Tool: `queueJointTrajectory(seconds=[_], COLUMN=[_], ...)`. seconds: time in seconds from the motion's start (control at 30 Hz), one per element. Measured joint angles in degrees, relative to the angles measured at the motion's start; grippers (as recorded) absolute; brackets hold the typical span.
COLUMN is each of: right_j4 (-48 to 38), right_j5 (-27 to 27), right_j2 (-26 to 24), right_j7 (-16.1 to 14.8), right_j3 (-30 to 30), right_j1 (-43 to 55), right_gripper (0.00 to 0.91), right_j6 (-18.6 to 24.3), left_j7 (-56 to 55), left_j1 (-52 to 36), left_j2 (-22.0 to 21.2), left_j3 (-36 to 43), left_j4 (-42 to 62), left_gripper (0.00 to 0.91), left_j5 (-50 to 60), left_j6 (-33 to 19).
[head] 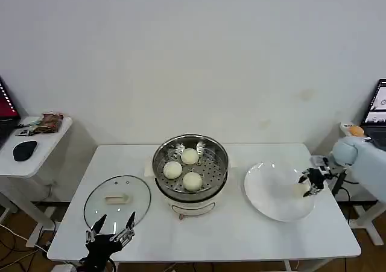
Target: Take steamed baozi put them in steamer then cover it.
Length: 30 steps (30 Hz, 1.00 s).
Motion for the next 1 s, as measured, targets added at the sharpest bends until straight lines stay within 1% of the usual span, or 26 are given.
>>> queueJointTrajectory(seconds=[0.2,0.4,0.43,0.57,0.73,1.0], right_j4=[7.2,14.4,15.6,19.3,23.4,28.4], right_j5=[6.5,13.7,15.0,19.5,24.8,32.8], right_j2=[-1.6,-1.2,-0.9,0.6,3.4,8.3], right_j7=[1.5,3.1,3.3,4.3,5.7,9.5], right_j3=[-6.8,-14.0,-15.4,-19.9,-24.6,-28.7], right_j1=[7.6,16.8,18.5,24.5,31.1,36.2], right_gripper=[0.605,0.605,0.615,0.605,0.615,0.615], right_j6=[-2.7,-5.8,-6.3,-8.0,-9.9,-14.1], left_j7=[0.0,0.0,0.0,0.0,0.1,0.1], left_j1=[-0.5,-0.7,-0.7,-0.7,-1.0,-1.0], left_j2=[0.3,0.9,0.9,1.2,1.4,1.6], left_j3=[0.3,0.3,0.3,0.3,0.4,0.5], left_j4=[0.3,0.3,0.3,0.3,0.3,0.2], left_gripper=[0.907,0.907,0.907,0.907,0.907,0.907], left_j5=[0.0,0.0,0.0,0.0,0.0,-0.1], left_j6=[0.0,0.0,0.0,-0.1,-0.2,-0.3])
